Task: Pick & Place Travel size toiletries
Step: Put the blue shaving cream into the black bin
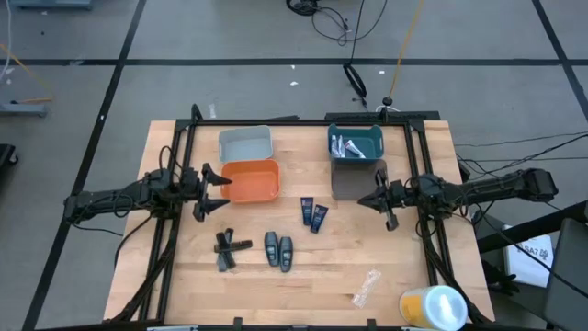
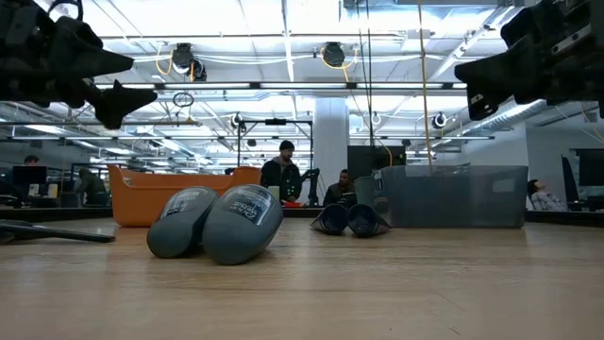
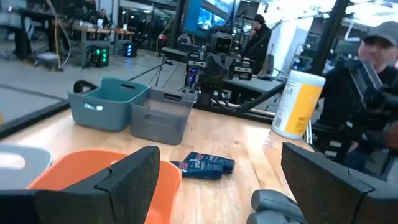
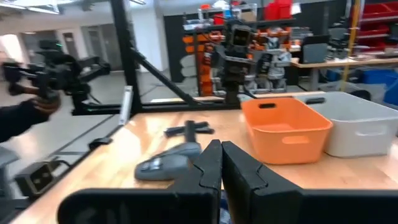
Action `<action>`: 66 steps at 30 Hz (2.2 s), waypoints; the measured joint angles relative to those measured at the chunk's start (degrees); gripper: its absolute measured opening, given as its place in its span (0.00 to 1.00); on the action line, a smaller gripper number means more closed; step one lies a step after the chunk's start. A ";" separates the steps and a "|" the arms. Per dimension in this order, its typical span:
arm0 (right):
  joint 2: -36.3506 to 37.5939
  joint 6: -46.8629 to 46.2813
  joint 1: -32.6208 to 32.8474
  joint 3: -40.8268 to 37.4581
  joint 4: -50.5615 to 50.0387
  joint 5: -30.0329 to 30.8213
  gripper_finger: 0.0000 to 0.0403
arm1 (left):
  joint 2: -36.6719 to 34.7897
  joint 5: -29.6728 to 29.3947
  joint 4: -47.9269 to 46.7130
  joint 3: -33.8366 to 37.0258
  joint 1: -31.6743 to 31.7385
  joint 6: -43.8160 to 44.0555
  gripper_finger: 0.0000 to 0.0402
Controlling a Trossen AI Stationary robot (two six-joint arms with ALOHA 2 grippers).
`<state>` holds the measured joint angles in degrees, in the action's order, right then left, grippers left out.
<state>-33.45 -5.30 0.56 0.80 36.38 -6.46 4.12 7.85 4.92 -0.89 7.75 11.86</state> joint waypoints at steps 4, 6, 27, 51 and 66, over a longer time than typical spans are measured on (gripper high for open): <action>0.02 -0.25 -1.50 0.00 -1.36 0.64 0.00 | 0.00 -1.90 -0.39 0.00 0.00 1.38 0.82; 0.02 -1.31 -2.12 0.00 -2.04 0.60 0.00 | 0.00 -2.64 -0.36 0.00 -0.02 1.38 0.82; -27.04 -3.72 3.84 13.29 4.59 9.64 0.01 | 0.00 -3.49 0.37 0.00 -0.01 0.47 0.82; -64.26 3.83 6.62 34.82 -3.12 4.90 0.58 | 0.00 -3.47 -0.46 0.00 0.00 0.46 0.82; -56.60 5.83 6.97 36.48 -8.42 6.43 0.54 | 0.00 -3.49 -0.45 0.01 -0.01 0.35 0.82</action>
<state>-90.06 0.54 7.53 37.28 27.96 -0.04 4.12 4.36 4.47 -0.88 7.74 12.21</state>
